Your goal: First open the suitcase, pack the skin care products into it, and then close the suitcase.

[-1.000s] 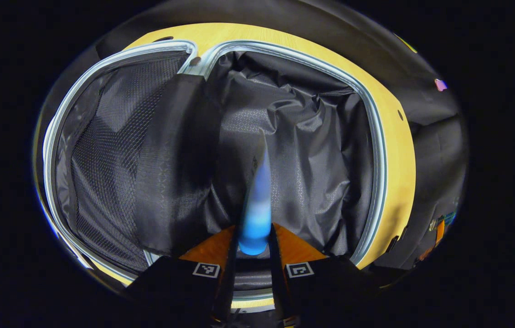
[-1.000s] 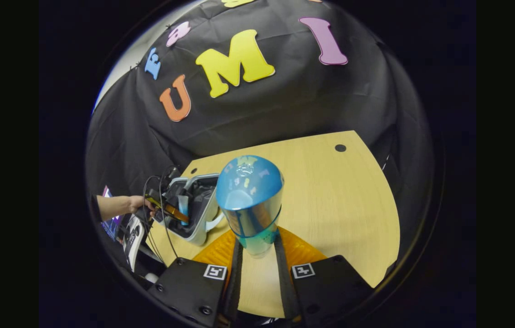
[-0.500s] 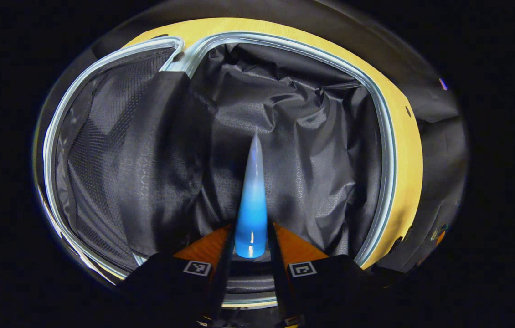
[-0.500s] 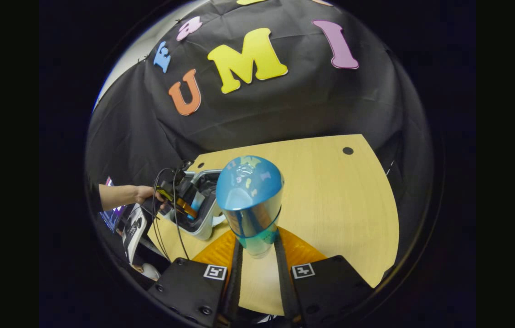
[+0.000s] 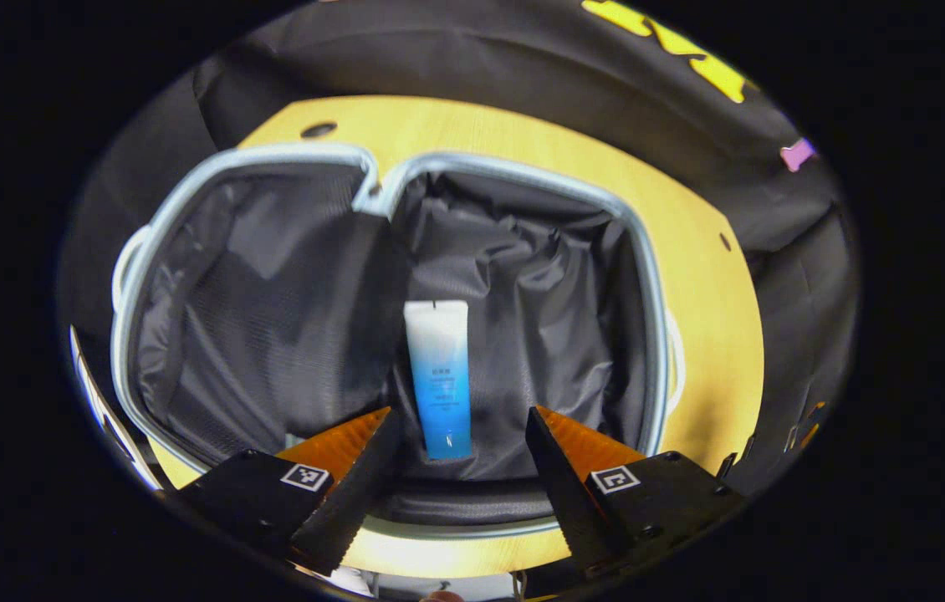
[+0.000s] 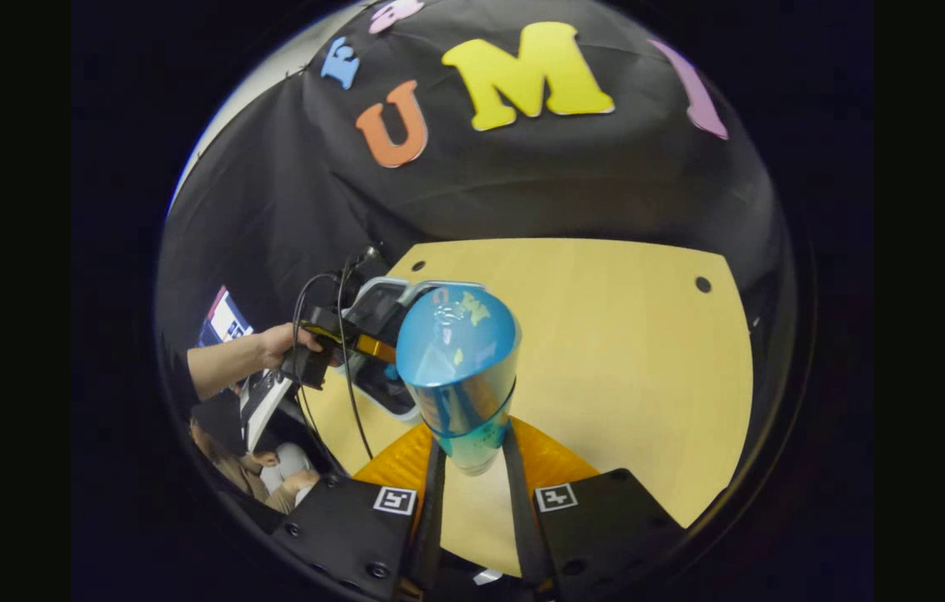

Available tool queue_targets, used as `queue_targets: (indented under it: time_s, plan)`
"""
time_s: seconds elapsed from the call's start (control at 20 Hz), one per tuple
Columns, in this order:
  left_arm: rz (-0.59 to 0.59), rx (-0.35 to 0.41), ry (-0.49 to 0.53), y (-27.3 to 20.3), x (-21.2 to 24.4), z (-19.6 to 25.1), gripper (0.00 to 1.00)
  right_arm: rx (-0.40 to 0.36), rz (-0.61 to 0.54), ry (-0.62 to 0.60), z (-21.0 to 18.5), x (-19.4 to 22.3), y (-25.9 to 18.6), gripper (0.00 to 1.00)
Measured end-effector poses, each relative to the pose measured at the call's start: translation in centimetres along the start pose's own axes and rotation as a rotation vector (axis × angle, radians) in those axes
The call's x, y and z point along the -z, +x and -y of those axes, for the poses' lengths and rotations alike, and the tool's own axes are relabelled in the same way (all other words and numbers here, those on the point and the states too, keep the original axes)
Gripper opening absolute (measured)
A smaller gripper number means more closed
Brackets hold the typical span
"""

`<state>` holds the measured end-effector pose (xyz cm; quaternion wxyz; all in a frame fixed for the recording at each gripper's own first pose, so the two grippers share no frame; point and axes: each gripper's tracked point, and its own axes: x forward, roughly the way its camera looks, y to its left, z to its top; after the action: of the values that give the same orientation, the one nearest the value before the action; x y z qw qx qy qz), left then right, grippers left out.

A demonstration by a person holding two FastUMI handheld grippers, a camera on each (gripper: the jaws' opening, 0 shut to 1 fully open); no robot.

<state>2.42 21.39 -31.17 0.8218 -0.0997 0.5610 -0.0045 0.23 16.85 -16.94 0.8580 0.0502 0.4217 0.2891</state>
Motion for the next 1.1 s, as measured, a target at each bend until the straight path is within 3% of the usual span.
queue_targets:
  time_s: [0.25,0.45,0.55,0.7,0.85,1.1]
  plan:
    - [0.347,0.001,-0.065,-10.2,0.5,0.6,0.98,-0.090,-0.144,-0.133,-6.5,-2.6,8.4,0.35]
    - [0.581,-0.079,-0.075,-16.4,3.8,1.1,0.98,-0.141,-0.319,-0.014,-10.8,-2.2,16.5,0.35]
    - [0.619,-0.053,-0.062,-17.6,6.0,2.6,0.98,-0.095,-0.410,0.021,-10.9,-0.8,20.6,0.35]
    - [0.643,-0.106,-0.037,-19.2,8.6,2.3,0.98,-0.024,-0.506,0.104,-10.2,1.0,25.1,0.35]
    - [0.654,-0.123,-0.055,-19.9,10.2,1.5,0.98,0.055,-0.571,0.195,-8.9,2.7,27.6,0.35]
    - [0.668,-0.138,-0.095,-20.8,11.4,-0.8,0.98,0.185,-0.620,0.222,-6.0,4.0,29.1,0.35]
